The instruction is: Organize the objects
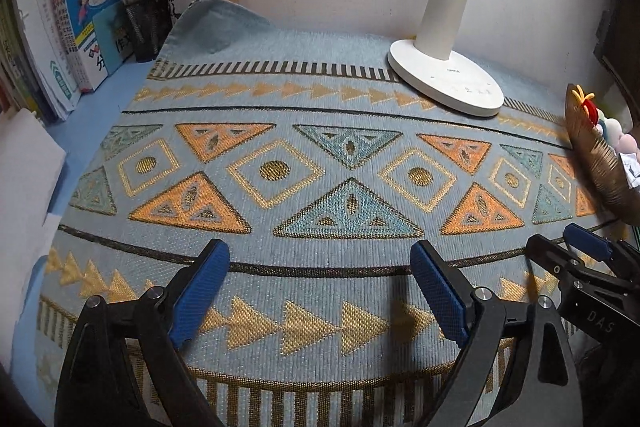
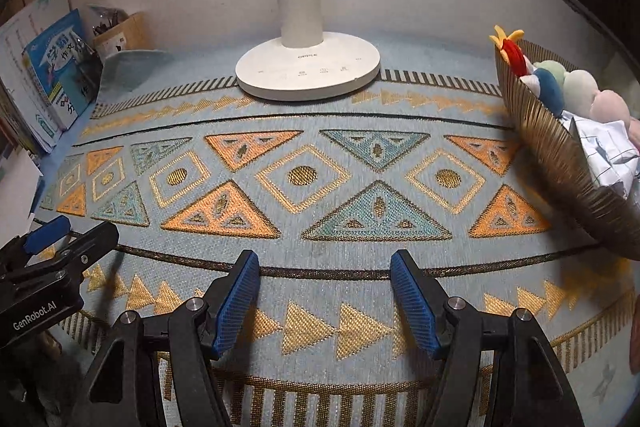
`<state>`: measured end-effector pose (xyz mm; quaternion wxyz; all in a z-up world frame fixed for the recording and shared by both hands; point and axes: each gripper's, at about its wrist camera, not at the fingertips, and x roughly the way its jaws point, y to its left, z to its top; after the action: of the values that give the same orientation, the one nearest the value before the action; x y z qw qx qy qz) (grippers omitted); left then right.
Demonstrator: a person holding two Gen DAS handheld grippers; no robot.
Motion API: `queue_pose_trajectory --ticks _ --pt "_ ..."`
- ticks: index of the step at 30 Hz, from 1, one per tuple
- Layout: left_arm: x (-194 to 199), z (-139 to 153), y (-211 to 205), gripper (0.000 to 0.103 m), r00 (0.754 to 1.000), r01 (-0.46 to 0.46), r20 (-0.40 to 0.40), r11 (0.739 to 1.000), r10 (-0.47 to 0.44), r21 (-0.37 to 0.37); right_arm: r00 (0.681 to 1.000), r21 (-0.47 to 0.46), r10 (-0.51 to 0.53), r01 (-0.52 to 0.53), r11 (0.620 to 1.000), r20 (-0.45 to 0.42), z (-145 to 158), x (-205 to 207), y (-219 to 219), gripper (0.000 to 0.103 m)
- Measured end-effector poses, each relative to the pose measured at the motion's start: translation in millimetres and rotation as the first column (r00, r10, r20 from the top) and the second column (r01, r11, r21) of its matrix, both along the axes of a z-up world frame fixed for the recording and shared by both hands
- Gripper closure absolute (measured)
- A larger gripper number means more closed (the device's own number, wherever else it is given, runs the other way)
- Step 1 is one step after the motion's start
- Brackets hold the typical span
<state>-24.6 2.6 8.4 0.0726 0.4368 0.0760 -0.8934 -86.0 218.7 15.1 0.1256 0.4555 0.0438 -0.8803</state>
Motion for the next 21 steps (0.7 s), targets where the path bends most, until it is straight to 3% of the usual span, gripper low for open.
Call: queue_pose_trajectory --ticks 3,6,11,15,21 --pt "-1 -2 1 0.01 1.0 -0.009 0.01 1.0 0.009 -0.009 1.0 0.01 0.007 -0.007 1.0 -0.003 0 1 -3 0.036" --pt "-6 -5 8 0.001 0.999 0.016 0.039 0.999 -0.014 -0.039 1.0 0.032 0.01 -0.009 0.999 -0.005 -1 2 -6 0.035" --pt "-8 -6 11 0.001 0.999 0.028 0.049 0.998 -0.025 -0.057 1.0 0.035 0.01 -0.01 0.999 -0.005 -1 2 -5 0.035" --pt "-10 -6 13 0.0 0.999 0.024 0.049 0.998 -0.021 -0.061 1.0 0.05 0.007 -0.007 0.999 0.015 -3 1 -6 0.015" --pt "-11 -6 13 0.0 0.999 0.017 0.046 0.998 -0.014 -0.064 0.999 0.053 -0.015 0.013 0.999 0.039 -6 -4 -3 0.002"
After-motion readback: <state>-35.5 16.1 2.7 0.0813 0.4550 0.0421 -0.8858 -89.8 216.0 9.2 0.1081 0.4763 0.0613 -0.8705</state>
